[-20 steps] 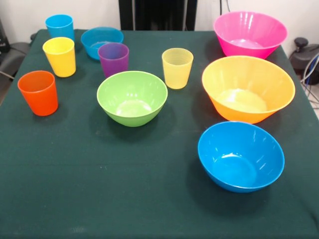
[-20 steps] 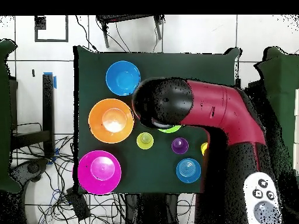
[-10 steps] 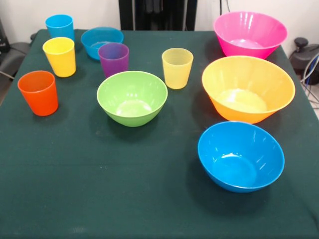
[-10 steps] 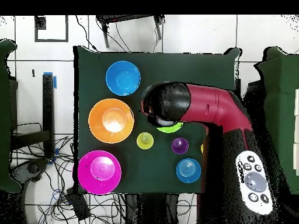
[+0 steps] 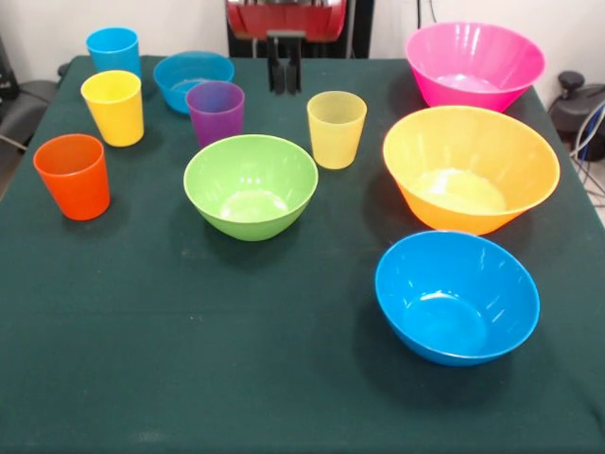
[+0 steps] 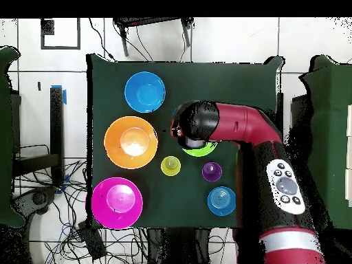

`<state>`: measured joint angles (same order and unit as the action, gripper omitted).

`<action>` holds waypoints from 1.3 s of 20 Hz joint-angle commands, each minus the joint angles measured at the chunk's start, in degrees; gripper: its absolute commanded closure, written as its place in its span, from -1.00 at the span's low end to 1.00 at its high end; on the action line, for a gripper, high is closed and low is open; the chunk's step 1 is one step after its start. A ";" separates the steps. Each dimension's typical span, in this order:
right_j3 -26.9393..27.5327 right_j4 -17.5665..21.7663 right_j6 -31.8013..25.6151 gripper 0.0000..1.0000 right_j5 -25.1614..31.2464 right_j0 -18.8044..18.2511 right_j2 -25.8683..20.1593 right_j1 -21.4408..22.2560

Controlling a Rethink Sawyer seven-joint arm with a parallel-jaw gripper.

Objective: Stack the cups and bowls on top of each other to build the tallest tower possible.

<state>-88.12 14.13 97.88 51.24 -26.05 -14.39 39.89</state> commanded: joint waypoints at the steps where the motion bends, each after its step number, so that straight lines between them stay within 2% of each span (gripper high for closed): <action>1: 6.49 4.45 1.57 1.00 -2.49 1.29 0.17 -7.21; 5: 9.41 4.18 1.13 1.00 -1.46 1.83 -0.16 -8.86; 11: 12.54 4.40 2.54 1.00 -4.18 2.82 0.34 -12.90; 19: 12.04 3.96 2.91 1.00 -2.74 3.73 1.42 -11.22; 20: 12.04 3.63 3.18 -1.00 -2.54 3.90 1.69 -11.25; 26: 11.99 3.41 3.33 -1.00 -3.44 3.99 1.80 -11.68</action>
<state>-79.02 14.34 97.88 50.96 -23.64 -13.13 30.01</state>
